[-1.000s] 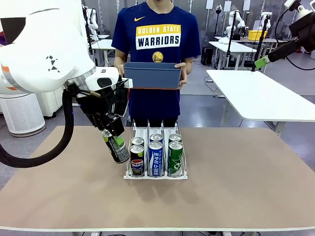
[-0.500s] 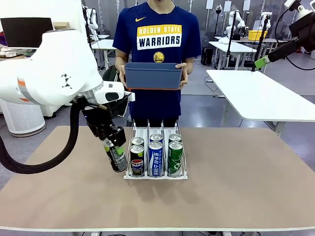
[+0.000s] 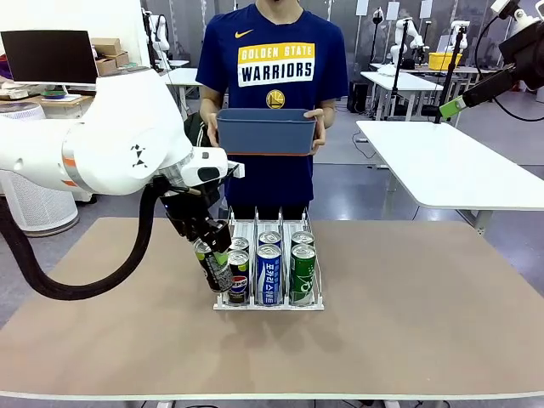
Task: Fill the beverage cans into the dispenser.
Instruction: Place the picked Pepsi coke in the line of the Automatic Can Dispenser with the same cans.
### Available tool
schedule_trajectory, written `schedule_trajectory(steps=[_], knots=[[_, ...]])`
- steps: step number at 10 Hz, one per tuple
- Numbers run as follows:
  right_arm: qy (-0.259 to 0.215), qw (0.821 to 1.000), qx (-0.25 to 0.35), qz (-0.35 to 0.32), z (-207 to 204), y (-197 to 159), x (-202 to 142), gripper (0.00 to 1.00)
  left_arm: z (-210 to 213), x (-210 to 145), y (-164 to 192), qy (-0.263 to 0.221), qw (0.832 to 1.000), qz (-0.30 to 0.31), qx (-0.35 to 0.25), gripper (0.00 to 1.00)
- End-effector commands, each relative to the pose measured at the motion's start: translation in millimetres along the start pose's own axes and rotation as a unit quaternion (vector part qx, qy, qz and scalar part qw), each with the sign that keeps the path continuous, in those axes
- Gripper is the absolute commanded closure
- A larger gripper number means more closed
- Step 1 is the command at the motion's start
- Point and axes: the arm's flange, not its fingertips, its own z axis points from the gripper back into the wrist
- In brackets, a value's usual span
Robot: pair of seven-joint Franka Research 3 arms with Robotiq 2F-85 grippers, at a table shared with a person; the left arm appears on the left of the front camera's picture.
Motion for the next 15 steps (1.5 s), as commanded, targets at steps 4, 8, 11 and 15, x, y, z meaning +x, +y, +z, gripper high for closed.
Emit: schedule_trajectory(steps=[4, 8, 11, 15], knots=[[-0.008, 1.0, 0.014, 0.008, -2.0, -2.0, -1.1, 0.0, -15.2, 32.7, 12.3, -0.026, 0.999, -0.023, -0.003, 0.42], [-0.008, 1.0, 0.014, 0.008, -2.0, -2.0, -1.1, 0.0, -21.0, 53.3, 20.6, -0.037, 0.999, -0.022, -0.018, 0.42], [-0.008, 1.0, 0.014, 0.008, -2.0, -2.0, -1.1, 0.0, -14.1, 68.2, 13.6, -0.049, 0.998, -0.045, -0.017, 0.42], [-0.008, 1.0, 0.014, 0.008, -2.0, -2.0, -1.1, 0.0, -34.9, 80.4, 22.4, -0.048, 0.998, -0.047, 0.003, 0.42]])
